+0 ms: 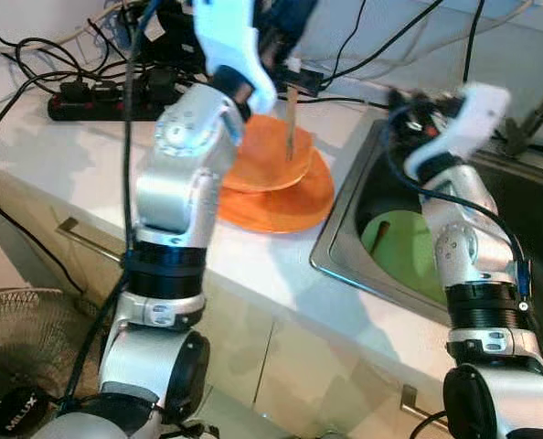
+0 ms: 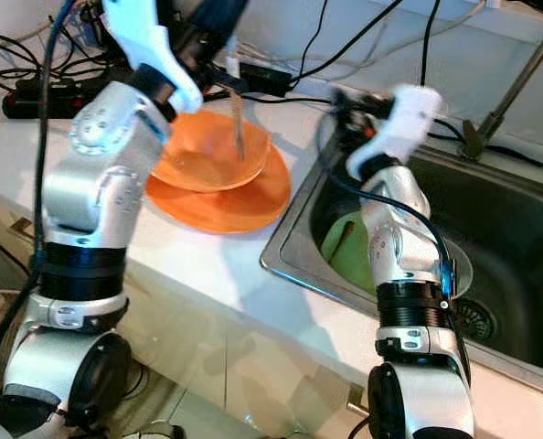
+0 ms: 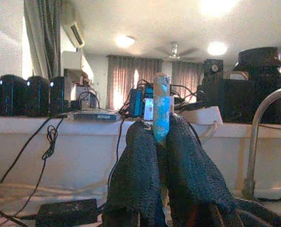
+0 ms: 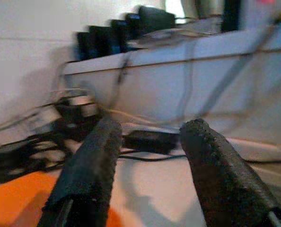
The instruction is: Kitchen organization
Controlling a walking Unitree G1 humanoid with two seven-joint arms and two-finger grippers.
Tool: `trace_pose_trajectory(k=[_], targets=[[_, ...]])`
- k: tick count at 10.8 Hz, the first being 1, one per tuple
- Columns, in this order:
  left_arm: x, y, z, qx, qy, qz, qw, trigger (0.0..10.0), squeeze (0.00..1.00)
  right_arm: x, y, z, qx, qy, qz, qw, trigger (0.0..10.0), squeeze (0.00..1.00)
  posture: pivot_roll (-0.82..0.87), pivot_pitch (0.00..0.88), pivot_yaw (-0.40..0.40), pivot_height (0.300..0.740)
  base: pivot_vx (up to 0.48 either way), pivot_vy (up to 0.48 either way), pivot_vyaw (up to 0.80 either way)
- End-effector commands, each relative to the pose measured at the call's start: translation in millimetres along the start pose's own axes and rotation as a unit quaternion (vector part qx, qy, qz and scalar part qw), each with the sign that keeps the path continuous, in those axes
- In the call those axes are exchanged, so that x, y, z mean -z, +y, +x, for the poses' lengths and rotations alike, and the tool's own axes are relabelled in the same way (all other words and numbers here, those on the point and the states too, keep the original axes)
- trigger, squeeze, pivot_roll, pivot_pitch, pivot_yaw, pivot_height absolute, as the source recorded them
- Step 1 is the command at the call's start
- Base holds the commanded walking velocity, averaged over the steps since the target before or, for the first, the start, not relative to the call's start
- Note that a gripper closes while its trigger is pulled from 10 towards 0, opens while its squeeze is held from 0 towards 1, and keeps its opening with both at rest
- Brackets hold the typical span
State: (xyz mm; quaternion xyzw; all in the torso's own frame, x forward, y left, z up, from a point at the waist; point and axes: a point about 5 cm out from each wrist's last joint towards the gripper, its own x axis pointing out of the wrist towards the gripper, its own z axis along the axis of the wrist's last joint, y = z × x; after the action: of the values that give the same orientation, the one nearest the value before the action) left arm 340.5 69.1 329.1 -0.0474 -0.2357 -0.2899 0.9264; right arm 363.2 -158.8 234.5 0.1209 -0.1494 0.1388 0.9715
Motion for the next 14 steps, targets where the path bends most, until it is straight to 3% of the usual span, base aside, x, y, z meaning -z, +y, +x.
trace_pose_trajectory(k=[1, 2, 6, 9, 14], targets=[[-1.5, -0.8, -0.1, 0.005, 0.000, -0.009, 1.000, 10.0, 0.00, -1.1, 4.7, -3.5, -0.035, 0.009, -0.010, 0.999, 10.0, 0.93, 0.06, 0.012, -0.082, 0.740, 0.000, 0.000, 0.00], [-1.2, 0.9, -1.0, 0.004, 0.004, -0.019, 1.000, 10.0, 0.00, 3.8, 23.3, -12.9, -0.130, 0.036, -0.026, 0.991, 10.0, 0.00, 0.06, 0.018, -0.077, 0.740, 0.000, 0.000, 0.00], [-1.8, -0.2, -2.4, 0.022, 0.015, -0.058, 0.998, 10.0, 0.00, 8.3, 47.9, -29.0, -0.245, 0.061, -0.023, 0.967, 10.0, 0.00, 0.06, 0.035, -0.074, 0.740, 0.000, 0.000, 0.00], [-0.1, -13.8, -3.8, 0.068, 0.026, -0.090, 0.993, 10.0, 0.00, 4.7, 51.1, -29.5, -0.252, 0.060, -0.022, 0.966, 10.0, 0.00, 0.06, 0.037, -0.073, 0.740, 0.000, 0.000, 0.00], [-3.2, -22.5, -2.4, 0.093, 0.029, -0.104, 0.990, 10.0, 0.00, 6.9, 49.3, -27.2, -0.234, 0.064, -0.024, 0.970, 10.0, 0.00, 0.06, 0.037, -0.073, 0.740, 0.000, 0.000, 0.00]])
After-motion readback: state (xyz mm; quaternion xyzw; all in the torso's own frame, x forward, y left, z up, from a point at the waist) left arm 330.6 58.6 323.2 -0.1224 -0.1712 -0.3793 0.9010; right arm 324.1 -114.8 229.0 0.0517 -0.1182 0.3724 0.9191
